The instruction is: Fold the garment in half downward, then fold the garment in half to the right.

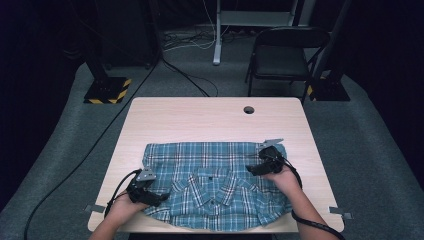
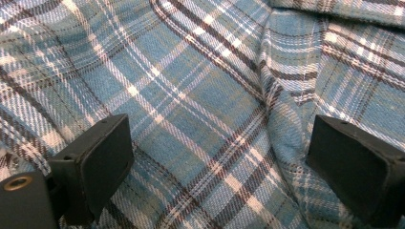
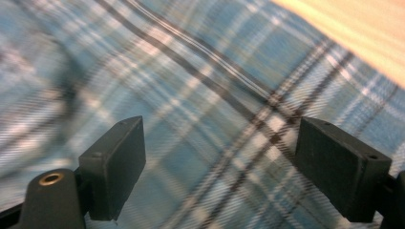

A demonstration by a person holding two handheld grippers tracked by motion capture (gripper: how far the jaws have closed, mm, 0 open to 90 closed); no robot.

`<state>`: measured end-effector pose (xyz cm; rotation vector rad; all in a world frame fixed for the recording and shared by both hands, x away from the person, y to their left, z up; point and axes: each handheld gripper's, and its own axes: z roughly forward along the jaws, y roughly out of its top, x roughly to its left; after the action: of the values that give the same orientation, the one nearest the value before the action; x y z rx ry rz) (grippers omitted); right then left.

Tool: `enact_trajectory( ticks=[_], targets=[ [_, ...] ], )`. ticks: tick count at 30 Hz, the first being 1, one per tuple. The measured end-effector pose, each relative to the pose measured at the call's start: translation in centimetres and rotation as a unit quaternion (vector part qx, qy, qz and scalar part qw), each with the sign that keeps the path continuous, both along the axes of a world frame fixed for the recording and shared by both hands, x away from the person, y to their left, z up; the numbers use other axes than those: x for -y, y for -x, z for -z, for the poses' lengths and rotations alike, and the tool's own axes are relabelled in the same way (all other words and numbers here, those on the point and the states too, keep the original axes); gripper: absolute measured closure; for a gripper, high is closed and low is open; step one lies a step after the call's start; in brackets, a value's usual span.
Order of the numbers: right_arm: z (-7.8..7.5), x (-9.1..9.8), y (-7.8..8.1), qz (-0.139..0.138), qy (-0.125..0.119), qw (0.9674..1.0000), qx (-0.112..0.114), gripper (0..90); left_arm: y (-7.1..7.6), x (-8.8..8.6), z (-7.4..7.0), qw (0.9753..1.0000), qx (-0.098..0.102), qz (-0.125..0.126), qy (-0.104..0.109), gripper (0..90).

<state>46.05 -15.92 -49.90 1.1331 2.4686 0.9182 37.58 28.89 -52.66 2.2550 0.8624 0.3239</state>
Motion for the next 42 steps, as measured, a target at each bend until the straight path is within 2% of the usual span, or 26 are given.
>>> enact_trajectory(
  ticks=[2,4,5,6,8,9,12,15,17,18,19,20,21,22,24,26,27,28,30,31,33,34,36,40,42],
  targets=[
    [1.0,0.4,-0.6,0.017,0.005,0.9998,-0.006,16.8,0.0,-0.1,0.0,1.0,0.001,0.0,0.003,7.9],
    [1.3,1.1,-0.7,0.03,-0.02,0.9994,0.005,18.1,0.1,-0.1,0.1,1.0,0.002,0.0,0.004,7.9],
    [1.2,1.3,-0.8,0.039,-0.033,0.9987,-0.002,17.9,0.1,-0.1,0.1,1.0,0.003,0.0,0.005,7.9],
    [1.0,1.4,-0.9,0.043,-0.035,0.9984,-0.012,17.5,0.1,-0.1,0.1,1.0,0.003,0.0,0.005,7.9],
    [0.3,1.3,-0.7,0.046,-0.014,0.9985,-0.026,17.4,0.2,-0.1,0.1,1.0,0.003,-0.001,0.005,7.9],
    [-0.2,1.4,-0.5,0.048,-0.016,0.9983,-0.027,17.1,0.2,-0.1,0.1,1.0,0.003,-0.001,0.005,7.9],
    [-1.3,1.5,0.5,0.027,-0.046,0.9979,-0.036,16.4,0.1,-0.1,0.1,1.0,0.002,-0.001,0.005,7.8],
    [-1.5,1.5,1.7,-0.002,-0.039,0.9976,-0.058,15.9,0.1,-0.1,0.0,1.0,0.0,0.0,0.002,7.8],
    [-0.8,1.6,2.4,-0.013,-0.011,0.9986,-0.051,15.7,0.0,0.0,0.0,1.0,-0.002,-0.001,-0.001,7.8],
    [0.0,1.8,2.6,-0.013,0.012,0.9986,-0.049,15.6,0.0,0.1,-0.1,1.0,-0.005,-0.002,-0.004,7.7],
    [1.1,2.1,2.7,-0.013,0.023,0.9987,-0.044,14.8,0.0,0.2,-0.2,0.9999,-0.009,-0.004,-0.006,7.8],
    [1.7,2.5,3.2,-0.021,0.003,0.9997,-0.008,13.9,0.0,0.3,-0.3,0.9999,-0.012,-0.004,-0.011,7.8],
    [2.0,2.8,3.5,-0.018,-0.013,0.9997,0.005,13.4,0.0,0.3,-0.4,0.9998,-0.013,-0.004,-0.015,7.9],
    [1.9,2.8,3.4,-0.018,-0.017,0.9997,-0.002,13.0,0.0,0.4,-0.4,0.9997,-0.014,-0.004,-0.017,8.2],
    [1.4,2.8,3.4,-0.016,-0.008,0.9997,-0.017,14.6,-0.1,0.4,-0.4,0.9997,-0.017,-0.002,-0.015,8.5],
    [1.1,3.0,3.5,-0.002,-0.016,0.9996,-0.024,15.0,-0.3,0.3,-0.5,0.9997,-0.02,-0.003,-0.011,9.0],
    [0.6,3.0,3.5,0.005,-0.023,0.9994,-0.025,15.1,-0.5,0.2,-0.6,0.9998,-0.02,-0.003,-0.009,9.4],
    [0.0,3.0,3.8,0.005,-0.036,0.9992,-0.013,15.0,-0.6,0.1,-0.8,0.9998,-0.017,-0.005,-0.007,9.6],
    [-1.4,3.0,4.5,-0.007,-0.067,0.9976,0.013,15.0,-0.7,0.1,-1.1,0.9999,-0.01,-0.011,0.004,9.7],
    [-2.0,2.9,4.8,-0.019,-0.073,0.997,0.019,15.0,-0.8,0.1,-1.2,0.9998,-0.006,-0.014,0.009,9.7],
    [-2.6,2.8,5.5,-0.05,-0.076,0.9958,0.014,15.0,-1.0,0.1,-1.5,0.9997,0.002,-0.016,0.017,9.8],
    [-2.7,2.9,5.9,-0.062,-0.073,0.9954,0.009,15.0,-1.0,0.2,-1.6,0.9997,0.006,-0.016,0.02,9.9],
    [-2.3,3.2,6.4,-0.066,-0.056,0.9962,-0.011,15.2,-1.2,0.4,-1.7,0.9996,0.014,-0.015,0.02,10.2],
    [-0.6,3.9,6.7,-0.051,-0.025,0.9974,-0.044,16.1,-2.1,1.1,-1.6,0.9993,0.028,-0.017,0.015,10.5],
    [0.0,4.1,6.9,-0.047,-0.016,0.9977,-0.047,16.4,-2.7,1.5,-1.4,0.9993,0.03,-0.018,0.015,10.4]
  ],
)
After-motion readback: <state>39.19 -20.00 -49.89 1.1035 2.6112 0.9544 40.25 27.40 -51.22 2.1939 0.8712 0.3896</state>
